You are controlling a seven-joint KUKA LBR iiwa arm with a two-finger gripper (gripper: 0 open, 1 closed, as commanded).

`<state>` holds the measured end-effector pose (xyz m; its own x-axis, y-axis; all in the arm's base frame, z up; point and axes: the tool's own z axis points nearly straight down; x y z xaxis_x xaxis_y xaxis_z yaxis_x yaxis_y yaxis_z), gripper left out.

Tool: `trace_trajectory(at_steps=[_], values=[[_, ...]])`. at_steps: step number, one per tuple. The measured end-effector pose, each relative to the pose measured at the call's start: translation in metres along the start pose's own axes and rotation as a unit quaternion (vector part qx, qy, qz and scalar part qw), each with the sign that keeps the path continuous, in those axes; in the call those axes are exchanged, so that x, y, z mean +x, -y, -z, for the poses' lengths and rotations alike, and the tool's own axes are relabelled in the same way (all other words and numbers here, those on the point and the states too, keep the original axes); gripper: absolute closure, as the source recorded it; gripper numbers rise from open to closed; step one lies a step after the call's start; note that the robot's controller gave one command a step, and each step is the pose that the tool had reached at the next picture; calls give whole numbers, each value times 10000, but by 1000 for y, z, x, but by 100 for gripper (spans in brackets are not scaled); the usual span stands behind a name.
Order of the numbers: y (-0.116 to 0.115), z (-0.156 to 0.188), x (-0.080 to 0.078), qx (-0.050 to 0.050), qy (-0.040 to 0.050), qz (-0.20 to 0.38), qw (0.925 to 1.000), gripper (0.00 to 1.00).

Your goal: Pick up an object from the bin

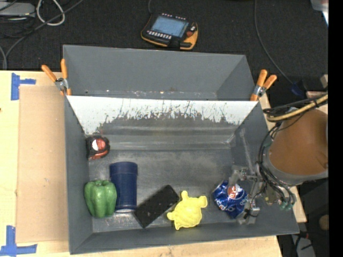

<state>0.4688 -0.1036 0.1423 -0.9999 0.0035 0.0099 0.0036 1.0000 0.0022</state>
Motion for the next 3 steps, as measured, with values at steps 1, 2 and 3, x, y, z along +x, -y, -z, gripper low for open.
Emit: trace_trajectory(at_steps=[1, 2, 3], values=[[-1, 4, -2, 7, 38, 26, 10000, 0], [30, -73, -19, -2, 14, -511, 9987, 0], [33, -73, -20, -6, 53, -724, 9974, 0]])
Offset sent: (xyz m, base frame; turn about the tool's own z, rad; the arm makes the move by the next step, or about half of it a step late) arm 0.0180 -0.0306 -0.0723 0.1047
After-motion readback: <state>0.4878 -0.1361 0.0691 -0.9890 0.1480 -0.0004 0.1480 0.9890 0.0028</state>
